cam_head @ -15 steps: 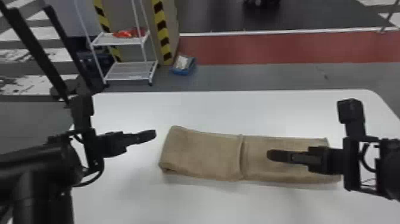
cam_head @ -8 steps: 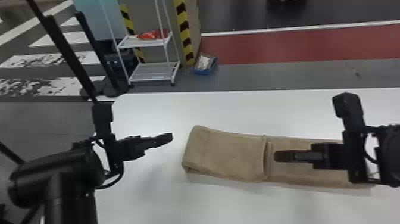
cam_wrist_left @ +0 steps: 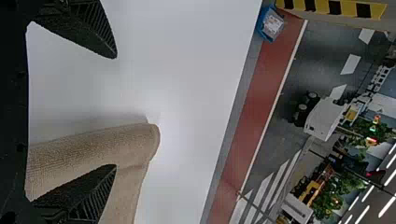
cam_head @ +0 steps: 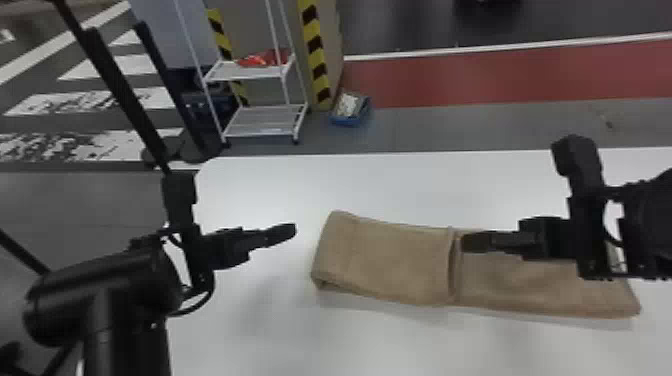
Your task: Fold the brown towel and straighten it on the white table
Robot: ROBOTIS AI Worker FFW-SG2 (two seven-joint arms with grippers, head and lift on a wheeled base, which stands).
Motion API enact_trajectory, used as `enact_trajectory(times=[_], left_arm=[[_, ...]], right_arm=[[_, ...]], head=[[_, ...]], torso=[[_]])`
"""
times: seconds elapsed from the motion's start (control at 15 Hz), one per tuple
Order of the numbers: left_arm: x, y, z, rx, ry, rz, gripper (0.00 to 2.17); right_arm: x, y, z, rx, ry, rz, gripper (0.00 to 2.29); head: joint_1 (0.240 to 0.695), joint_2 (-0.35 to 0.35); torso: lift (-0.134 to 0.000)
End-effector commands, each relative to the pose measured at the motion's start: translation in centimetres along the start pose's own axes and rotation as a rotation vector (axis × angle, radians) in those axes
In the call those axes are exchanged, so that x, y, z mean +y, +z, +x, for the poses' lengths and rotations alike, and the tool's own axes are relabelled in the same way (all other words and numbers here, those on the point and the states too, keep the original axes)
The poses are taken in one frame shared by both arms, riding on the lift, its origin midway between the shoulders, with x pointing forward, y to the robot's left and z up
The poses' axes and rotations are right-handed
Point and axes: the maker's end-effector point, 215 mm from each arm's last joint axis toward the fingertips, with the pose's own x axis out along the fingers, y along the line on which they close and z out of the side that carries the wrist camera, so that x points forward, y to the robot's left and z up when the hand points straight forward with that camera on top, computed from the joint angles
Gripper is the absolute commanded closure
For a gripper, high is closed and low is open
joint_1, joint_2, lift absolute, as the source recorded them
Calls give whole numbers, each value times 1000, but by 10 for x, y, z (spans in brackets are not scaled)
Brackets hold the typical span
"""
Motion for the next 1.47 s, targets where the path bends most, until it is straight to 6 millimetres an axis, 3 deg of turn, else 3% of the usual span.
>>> enact_trajectory(times=[0.0,0.93,1.13,1.4], left_arm=[[-1,0,0,-1,-1,-2,49],[4,-2,12,11,-5,-3,49],[6,1,12,3,-3,3,49],[9,1,11,3,-1,4,49]], right_arm=[[6,-2,9,35,35,23,130],[6,-14,34,150,50,51,272],[19,-24,41,175,107,73,275],[30,-22,40,168,151,82,275]], head=[[695,228],[695,249],[695,252],[695,272]], torso=[[-124],[-124],[-124],[-124]])
